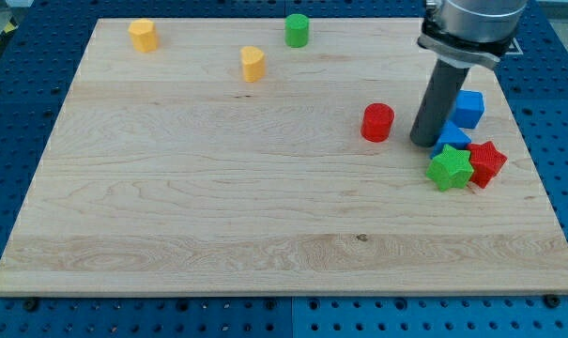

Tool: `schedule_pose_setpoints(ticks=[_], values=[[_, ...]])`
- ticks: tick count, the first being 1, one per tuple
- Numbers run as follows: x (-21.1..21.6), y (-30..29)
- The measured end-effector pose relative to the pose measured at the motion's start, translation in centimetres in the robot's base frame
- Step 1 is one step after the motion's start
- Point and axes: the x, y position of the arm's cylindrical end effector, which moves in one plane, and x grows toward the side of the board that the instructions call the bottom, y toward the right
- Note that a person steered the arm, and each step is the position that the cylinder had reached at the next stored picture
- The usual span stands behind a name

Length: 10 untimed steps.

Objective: Push the red circle horizontal to the blue cube

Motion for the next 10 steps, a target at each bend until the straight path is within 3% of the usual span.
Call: schedule_pose_setpoints(ticks=[2,5,10], values=[[2.3,-1.5],[2.3,-4.5],[-1.4,-9.1]])
